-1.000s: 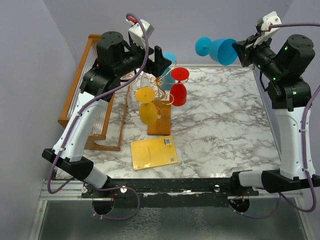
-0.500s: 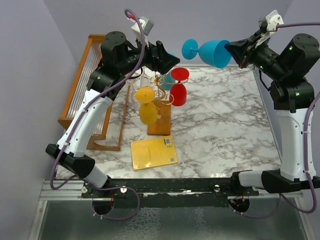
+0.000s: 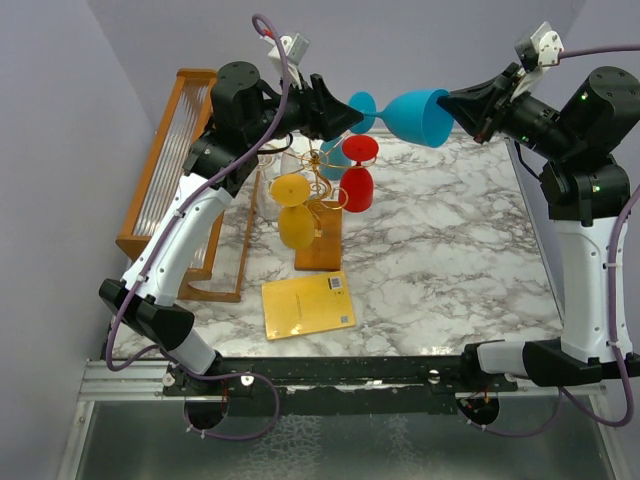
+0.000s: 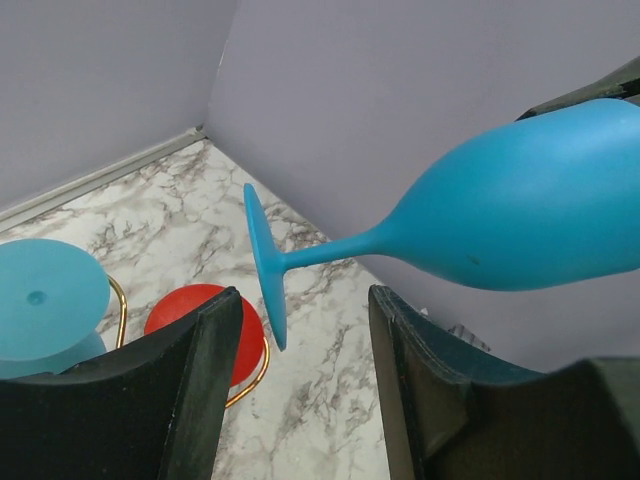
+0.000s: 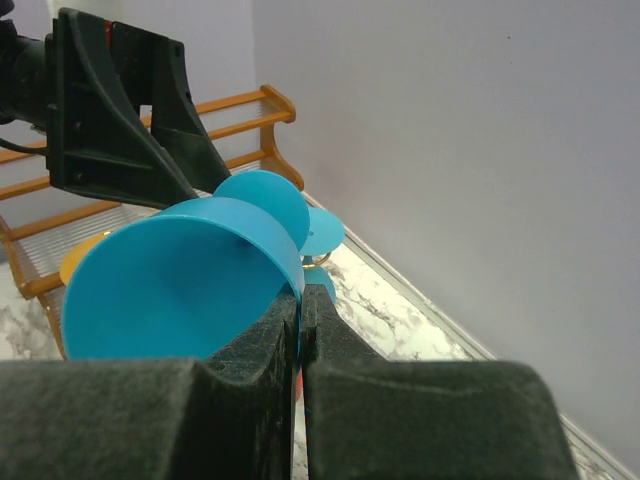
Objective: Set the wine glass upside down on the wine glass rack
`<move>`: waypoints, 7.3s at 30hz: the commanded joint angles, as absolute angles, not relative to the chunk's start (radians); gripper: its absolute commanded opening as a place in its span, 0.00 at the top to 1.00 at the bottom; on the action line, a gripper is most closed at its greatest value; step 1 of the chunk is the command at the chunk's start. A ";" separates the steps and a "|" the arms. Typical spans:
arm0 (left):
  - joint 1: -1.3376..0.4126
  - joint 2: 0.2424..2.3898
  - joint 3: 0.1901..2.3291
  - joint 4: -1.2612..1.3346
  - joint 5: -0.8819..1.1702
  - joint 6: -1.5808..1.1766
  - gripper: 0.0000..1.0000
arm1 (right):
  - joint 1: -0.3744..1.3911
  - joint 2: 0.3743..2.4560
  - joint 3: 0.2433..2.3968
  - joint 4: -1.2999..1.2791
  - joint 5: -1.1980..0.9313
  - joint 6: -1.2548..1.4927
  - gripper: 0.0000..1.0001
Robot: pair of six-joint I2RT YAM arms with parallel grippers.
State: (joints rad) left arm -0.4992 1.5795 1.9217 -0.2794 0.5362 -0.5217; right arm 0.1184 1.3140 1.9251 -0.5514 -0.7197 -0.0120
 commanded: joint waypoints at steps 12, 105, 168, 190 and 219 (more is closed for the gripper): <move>-0.495 1.575 1.893 -0.233 0.570 -0.542 0.77 | 0.121 1.290 1.934 -0.507 -0.791 0.013 0.99; -1.015 1.571 1.951 -0.827 -0.286 0.837 1.00 | -0.001 1.198 1.793 -0.543 -0.409 -0.093 0.00; -0.994 1.485 1.862 -0.870 -0.348 0.842 1.00 | -0.064 1.189 1.749 -0.518 -0.487 -0.089 0.00; -0.994 1.454 1.913 -0.961 -0.290 0.841 1.00 | -0.077 1.188 1.742 -0.514 -0.505 -0.081 0.00; -0.994 1.440 1.965 -1.046 -0.146 0.856 1.00 | -0.090 1.182 1.736 -0.511 -0.522 -0.074 0.00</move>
State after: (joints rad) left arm -0.9939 1.4628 1.9301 -1.0439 -0.1951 0.8516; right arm -0.0807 1.2007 1.7432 -0.5442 -0.4942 -0.0830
